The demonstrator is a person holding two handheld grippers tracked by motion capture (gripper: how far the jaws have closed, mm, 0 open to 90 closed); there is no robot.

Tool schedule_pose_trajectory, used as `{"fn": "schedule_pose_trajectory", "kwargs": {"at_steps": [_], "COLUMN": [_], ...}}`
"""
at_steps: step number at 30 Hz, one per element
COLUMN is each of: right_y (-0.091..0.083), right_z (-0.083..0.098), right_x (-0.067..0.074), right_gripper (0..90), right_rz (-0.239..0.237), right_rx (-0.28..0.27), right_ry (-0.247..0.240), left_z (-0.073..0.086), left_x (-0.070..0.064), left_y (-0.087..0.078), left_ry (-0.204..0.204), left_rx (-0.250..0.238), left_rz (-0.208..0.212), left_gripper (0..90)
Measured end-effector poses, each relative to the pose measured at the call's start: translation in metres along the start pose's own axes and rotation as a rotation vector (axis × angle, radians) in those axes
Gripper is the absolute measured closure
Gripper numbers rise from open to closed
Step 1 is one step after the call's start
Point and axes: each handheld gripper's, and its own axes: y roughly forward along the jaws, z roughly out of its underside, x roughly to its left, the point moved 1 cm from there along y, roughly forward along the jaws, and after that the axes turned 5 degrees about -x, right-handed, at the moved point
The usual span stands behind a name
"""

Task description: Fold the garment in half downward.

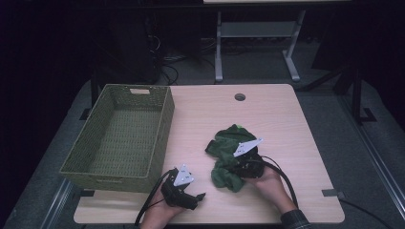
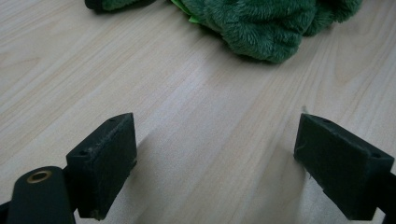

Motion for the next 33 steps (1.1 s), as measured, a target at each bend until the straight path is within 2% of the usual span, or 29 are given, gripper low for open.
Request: {"fn": "schedule_pose_trajectory", "kwargs": {"at_steps": [6,11,15,20,24,27,30,33], "right_y": [-0.004,-0.019,-0.031,-0.044,-0.053,-0.060,-0.064,-0.067], "right_z": [-0.001,-0.004,-0.005,-0.006,-0.009,-0.011,-0.012,-0.014], "right_x": [0.001,0.000,-0.002,-0.007,-0.015,-0.022,-0.028,-0.034], "right_gripper": [89.2,78.7,70.7,67.2,64.2,62.7,61.7,62.2], "right_rz": [0.020,0.023,0.036,0.067,0.099,0.107,0.116,0.140], "right_rx": [-0.013,-0.068,-0.101,-0.142,-0.141,-0.164,-0.164,-0.173], "right_ry": [-0.005,0.013,0.031,0.053,0.066,0.076,0.074,0.093], "left_z": [-0.002,-0.006,-0.012,-0.029,-0.043,-0.057,-0.074,-0.088], "left_x": [0.000,0.001,0.002,0.003,0.009,0.014,0.022,0.029], "left_y": [0.001,0.002,0.004,0.003,0.007,0.011,0.015,0.019], "left_ry": [-0.003,0.001,0.008,0.038,0.035,0.035,0.036,0.031], "left_rx": [0.010,0.039,0.063,0.030,0.024,0.015,-0.013,-0.026], "left_rz": [-0.006,-0.005,0.015,0.058,0.096,0.108,0.111,0.109], "left_gripper": [12.6,12.8,13.5,13.6,14.0,14.0,14.0,14.0]}}
